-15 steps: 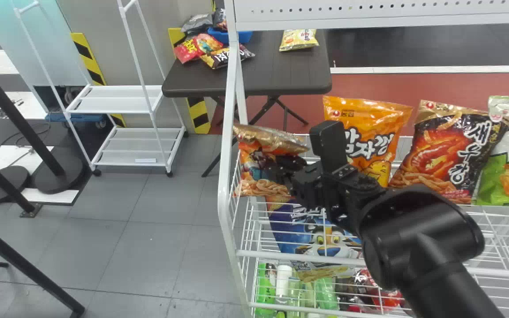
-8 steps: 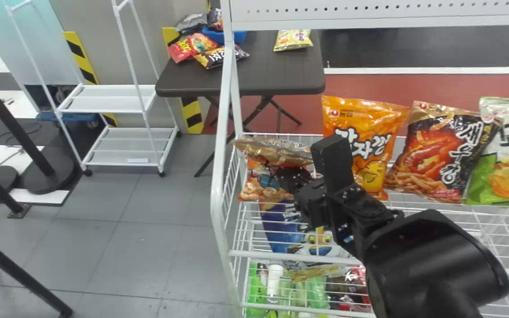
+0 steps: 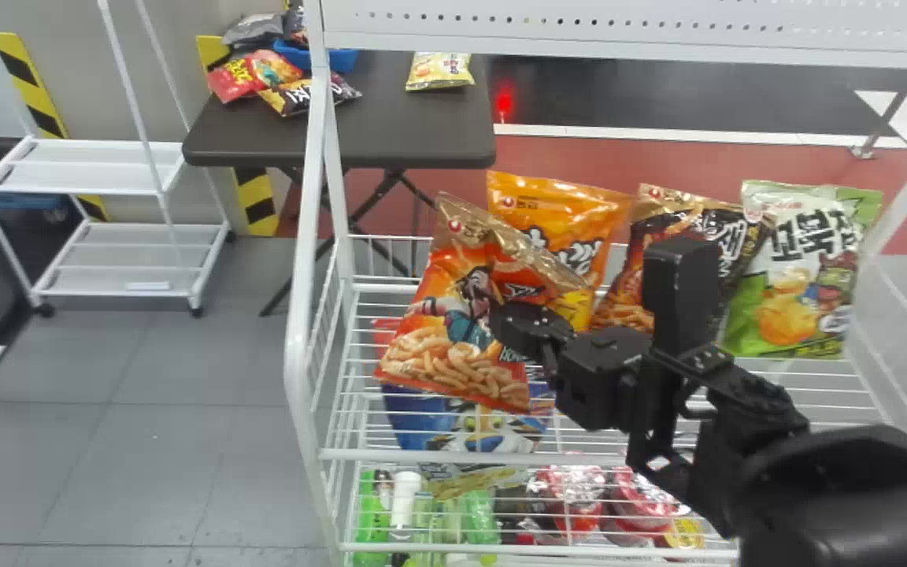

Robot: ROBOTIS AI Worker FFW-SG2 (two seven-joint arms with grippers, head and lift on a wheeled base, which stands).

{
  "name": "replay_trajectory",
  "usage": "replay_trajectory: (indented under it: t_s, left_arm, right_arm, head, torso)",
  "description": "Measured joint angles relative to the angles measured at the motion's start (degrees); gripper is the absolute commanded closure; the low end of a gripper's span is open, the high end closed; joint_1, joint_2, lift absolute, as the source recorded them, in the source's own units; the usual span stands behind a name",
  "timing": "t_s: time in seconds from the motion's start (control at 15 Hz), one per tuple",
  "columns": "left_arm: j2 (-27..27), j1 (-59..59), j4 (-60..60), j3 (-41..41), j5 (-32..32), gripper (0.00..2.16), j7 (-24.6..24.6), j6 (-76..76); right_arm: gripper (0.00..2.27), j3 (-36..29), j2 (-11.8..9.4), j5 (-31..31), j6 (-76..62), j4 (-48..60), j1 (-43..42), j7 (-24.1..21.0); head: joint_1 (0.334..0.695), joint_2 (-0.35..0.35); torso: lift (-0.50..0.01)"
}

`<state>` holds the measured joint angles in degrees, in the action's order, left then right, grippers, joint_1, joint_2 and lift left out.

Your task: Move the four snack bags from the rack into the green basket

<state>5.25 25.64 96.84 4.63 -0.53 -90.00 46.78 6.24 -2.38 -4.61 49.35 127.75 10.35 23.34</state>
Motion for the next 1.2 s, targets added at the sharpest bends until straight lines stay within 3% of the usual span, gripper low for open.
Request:
replay_trajectory:
  t_s: [0.27, 0.47, 0.6, 0.87, 1.2]
  left_arm:
    - [0.01, 0.12, 0.00, -0.20, 0.01, 1.99, 0.00, -1.35]
    - [-0.17, 0.00, -0.15, -0.11, 0.13, 1.99, 0.00, -2.16]
    - [-0.31, -0.01, -0.21, -0.01, 0.22, 1.99, 0.00, -2.31]
    - [-0.57, 0.22, -0.27, 0.12, 0.53, 1.99, 0.00, -2.35]
    - [-0.60, 0.73, -0.06, -0.01, 0.53, 1.99, 0.00, -3.01]
  right_arm:
    - [2.01, -7.78, -3.78, -1.30, 12.34, 17.58, 11.15, 1.43]
    - [2.01, -15.96, -4.44, -7.40, 17.84, 25.07, 21.11, 4.06]
    - [2.01, -17.21, -4.19, -8.04, 18.15, 26.39, 26.97, 6.03]
    - [2.01, -13.00, -4.37, -4.57, 17.10, 20.25, 32.37, 8.32]
    - [2.01, -5.59, -7.44, -0.67, 12.07, 7.23, 31.75, 8.04]
  head:
    - [0.695, -0.253]
    - [0.695, -0.348]
    - [0.695, -0.350]
    - [0.695, -0.350]
    - [0.695, -0.350]
  torso:
    - [0.000]
    - [0.000]
    - [0.000]
    - [0.000]
    - [0.000]
